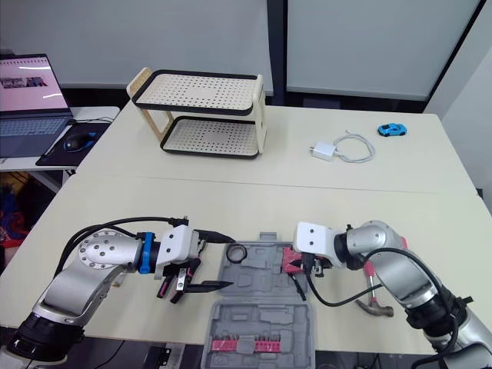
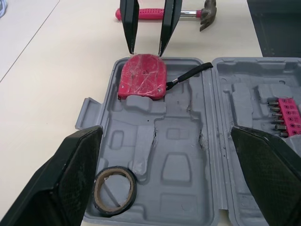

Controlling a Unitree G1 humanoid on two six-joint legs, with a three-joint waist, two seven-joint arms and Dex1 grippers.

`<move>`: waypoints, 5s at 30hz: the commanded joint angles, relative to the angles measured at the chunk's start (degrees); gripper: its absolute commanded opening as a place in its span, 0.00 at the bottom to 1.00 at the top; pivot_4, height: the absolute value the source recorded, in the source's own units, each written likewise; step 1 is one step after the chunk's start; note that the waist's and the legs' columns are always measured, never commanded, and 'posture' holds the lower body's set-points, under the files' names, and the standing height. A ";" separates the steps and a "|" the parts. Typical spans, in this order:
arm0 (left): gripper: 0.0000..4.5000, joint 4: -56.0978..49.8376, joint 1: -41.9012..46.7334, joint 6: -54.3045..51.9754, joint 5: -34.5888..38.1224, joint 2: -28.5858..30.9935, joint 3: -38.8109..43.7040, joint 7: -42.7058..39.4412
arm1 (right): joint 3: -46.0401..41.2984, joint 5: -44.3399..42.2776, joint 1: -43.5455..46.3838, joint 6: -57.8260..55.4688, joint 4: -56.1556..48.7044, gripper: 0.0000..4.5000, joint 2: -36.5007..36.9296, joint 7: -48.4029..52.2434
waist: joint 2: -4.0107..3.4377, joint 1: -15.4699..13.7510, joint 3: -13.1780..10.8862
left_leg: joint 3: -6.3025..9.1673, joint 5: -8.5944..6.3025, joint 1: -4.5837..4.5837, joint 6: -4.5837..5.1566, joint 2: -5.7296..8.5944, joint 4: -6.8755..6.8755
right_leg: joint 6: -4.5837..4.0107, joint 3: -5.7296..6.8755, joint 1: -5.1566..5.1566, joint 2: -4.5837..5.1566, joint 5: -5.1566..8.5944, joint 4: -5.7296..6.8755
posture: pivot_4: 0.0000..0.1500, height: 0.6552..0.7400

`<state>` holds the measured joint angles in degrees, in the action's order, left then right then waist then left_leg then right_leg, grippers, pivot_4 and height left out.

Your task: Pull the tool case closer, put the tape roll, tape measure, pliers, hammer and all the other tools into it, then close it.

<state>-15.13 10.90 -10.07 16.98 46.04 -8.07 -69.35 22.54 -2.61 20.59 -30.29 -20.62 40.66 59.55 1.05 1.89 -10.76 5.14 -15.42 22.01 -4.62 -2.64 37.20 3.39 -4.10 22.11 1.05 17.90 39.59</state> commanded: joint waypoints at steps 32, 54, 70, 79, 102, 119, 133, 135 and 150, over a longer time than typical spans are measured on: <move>1.00 -1.35 2.68 -1.69 1.02 -0.06 0.44 -0.82 | 6.11 5.57 0.07 -4.56 15.83 0.35 -2.18 -4.11 | 0.13 -0.05 0.17 | 0.03 -0.01 -0.51 0.01 0.00 -0.18 | 0.03 0.02 -0.70 -0.01 0.02 -0.61 | 1.00 0.94; 1.00 24.61 -15.78 -1.56 5.66 7.66 33.92 3.58 | -45.07 -9.64 -29.59 -5.01 -18.70 0.35 6.39 -3.91 | 0.12 -0.30 0.16 | 0.04 0.01 -0.10 0.00 -0.01 -0.12 | -0.07 0.04 -0.12 0.01 -0.01 -0.08 | 1.00 0.94; 1.00 33.74 -30.28 1.02 5.21 8.58 40.16 2.53 | -68.36 -10.65 -68.43 12.94 -9.77 0.99 -2.11 5.69 | 0.54 -0.03 0.44 | -0.26 -0.05 -1.04 -0.02 -0.11 -0.58 | -0.16 -0.09 -0.96 0.04 0.34 -0.50 | 1.00 0.94; 1.00 30.28 -33.46 -0.03 5.96 7.40 40.94 3.77 | -66.71 -10.26 -68.03 14.76 -8.40 0.99 -0.64 4.77 | 0.62 0.05 0.49 | -0.44 -0.06 -1.10 -0.05 -0.12 -0.59 | -0.12 -0.22 -0.94 0.11 0.60 -0.56 | 1.00 0.94; 1.00 -13.59 -29.86 -22.20 7.20 -20.95 26.43 42.75 | -28.31 -25.74 -20.28 -4.71 -24.85 0.99 14.78 -1.31 | 0.63 -0.35 0.24 | -0.26 -0.10 -0.83 -0.12 0.01 -0.55 | 0.06 -0.23 -0.90 0.12 0.21 -0.85 | 1.00 0.94; 1.00 -7.07 -24.06 -28.45 -1.57 -20.73 13.05 47.73 | -20.17 -27.62 -11.65 -9.22 -25.39 0.99 12.52 -5.23 | 0.53 -0.25 0.23 | -0.02 -0.10 -0.49 -0.13 0.03 -0.35 | 0.12 -0.01 -0.72 0.12 0.15 -0.79 | 1.00 0.94; 0.56 -6.17 -23.11 -28.75 -1.47 -20.79 14.91 47.31 | -19.31 -27.41 -10.83 -8.96 -25.29 1.00 12.68 -6.50 | 0.41 -0.27 0.29 | 0.00 -0.09 -0.51 -0.13 0.05 -0.31 | 0.13 -0.01 -0.74 0.13 0.15 -0.75 | 1.00 0.94; 0.56 -7.04 -23.27 -26.98 -0.94 -20.47 16.58 46.71 | -19.36 -27.25 -10.93 -8.83 -25.33 1.00 12.59 -6.84 | 0.41 -0.27 0.28 | -0.01 -0.10 -0.50 -0.13 0.05 -0.31 | 0.13 -0.01 -0.73 0.13 0.15 -0.75 | 1.00 0.94; 0.55 -3.72 -6.44 -5.47 1.63 -1.09 6.84 8.16 | -25.35 -28.25 -17.53 -10.18 -29.80 1.00 13.44 -12.03 | 0.23 -1.13 0.08 | 0.16 -0.08 -0.23 -0.14 0.09 -0.26 | 0.08 0.17 -0.61 0.13 0.17 -0.74 | 1.00 0.94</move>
<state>-19.13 2.11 -17.74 19.32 44.45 1.30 -58.14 -0.47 -30.38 3.84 -40.35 -47.70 53.42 48.18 1.28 0.75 -10.68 5.31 -15.50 21.78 -4.76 -2.55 36.95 3.47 -3.91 21.51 1.16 18.07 38.87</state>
